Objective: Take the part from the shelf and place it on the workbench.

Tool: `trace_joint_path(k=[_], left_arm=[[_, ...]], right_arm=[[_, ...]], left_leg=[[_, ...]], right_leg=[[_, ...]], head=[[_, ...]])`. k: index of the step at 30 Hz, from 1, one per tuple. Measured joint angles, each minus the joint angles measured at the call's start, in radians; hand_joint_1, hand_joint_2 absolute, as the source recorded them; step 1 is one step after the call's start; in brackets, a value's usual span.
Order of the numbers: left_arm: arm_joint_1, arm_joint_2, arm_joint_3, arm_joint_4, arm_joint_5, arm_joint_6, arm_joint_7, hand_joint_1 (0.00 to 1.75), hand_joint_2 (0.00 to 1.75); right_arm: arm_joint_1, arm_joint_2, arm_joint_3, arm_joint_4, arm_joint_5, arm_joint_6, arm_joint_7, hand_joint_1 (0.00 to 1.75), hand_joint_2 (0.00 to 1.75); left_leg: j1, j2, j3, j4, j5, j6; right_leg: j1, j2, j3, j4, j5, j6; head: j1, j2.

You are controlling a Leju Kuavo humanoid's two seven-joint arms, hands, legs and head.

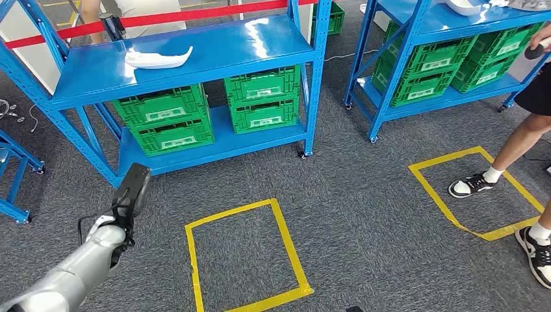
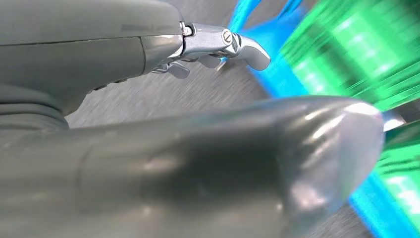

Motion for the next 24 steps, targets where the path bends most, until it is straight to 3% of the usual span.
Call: trace_joint_path(k=[15, 24], left_arm=[[-0.416, 0.024, -0.231, 0.021, -0.110, 0.104, -0.025, 0.00, 0.00], [-0.546, 0.011, -0.317, 0.036, -0.217, 0.209, -0.033, 0.00, 0.00]], right_arm=[[-0.033, 0.022, -0.134, 0.038, 0.097, 0.000, 0.012, 0.00, 0.00], [-0.042, 0.033, -0.204, 0.050, 0.117, 0.000, 0.015, 0.00, 0.00]], left_leg=[[0.000, 0.000, -0.001, 0.001, 0.001, -0.001], [-0.001, 0.000, -0.002, 0.004, 0.000, 0.001]], right_leg=[[0.000, 0.000, 0.000, 0.000, 0.001, 0.000], [-0.002, 0.000, -0.001, -0.001, 0.002, 0.003]], head=[[0.000, 0.000], [0.000, 0.000]])
